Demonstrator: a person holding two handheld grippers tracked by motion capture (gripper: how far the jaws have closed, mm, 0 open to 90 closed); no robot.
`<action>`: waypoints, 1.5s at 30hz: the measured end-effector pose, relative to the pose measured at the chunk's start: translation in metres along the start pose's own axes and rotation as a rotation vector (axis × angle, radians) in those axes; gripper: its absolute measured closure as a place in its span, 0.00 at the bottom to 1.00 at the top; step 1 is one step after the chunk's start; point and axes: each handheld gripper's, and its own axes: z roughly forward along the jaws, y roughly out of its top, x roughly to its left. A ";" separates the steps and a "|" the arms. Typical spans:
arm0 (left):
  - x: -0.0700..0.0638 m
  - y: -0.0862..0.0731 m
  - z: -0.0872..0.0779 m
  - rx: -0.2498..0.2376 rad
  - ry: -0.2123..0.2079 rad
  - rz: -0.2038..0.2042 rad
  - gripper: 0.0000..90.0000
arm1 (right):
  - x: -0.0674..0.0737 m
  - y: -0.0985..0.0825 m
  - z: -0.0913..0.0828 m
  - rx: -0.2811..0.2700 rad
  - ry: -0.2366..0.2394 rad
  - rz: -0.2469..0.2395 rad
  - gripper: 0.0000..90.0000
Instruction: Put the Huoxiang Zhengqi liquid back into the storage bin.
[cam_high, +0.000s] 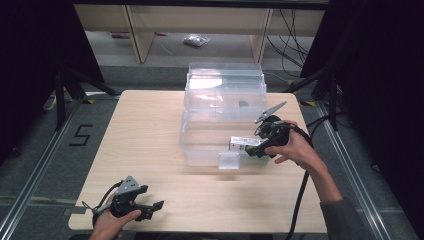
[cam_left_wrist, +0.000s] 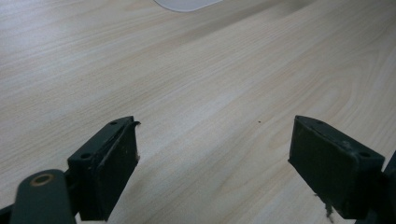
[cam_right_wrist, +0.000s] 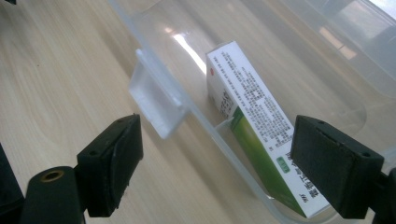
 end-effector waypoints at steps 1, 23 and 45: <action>0.000 0.000 0.000 0.001 0.000 0.000 0.17 | 0.001 0.000 0.000 0.001 -0.002 -0.003 0.20; 0.000 0.000 -0.001 0.005 0.005 0.005 0.17 | 0.020 -0.016 -0.004 -0.082 -0.015 0.014 0.20; 0.000 0.000 -0.001 0.006 0.006 0.006 0.17 | 0.046 -0.042 -0.005 -0.177 0.026 0.039 0.20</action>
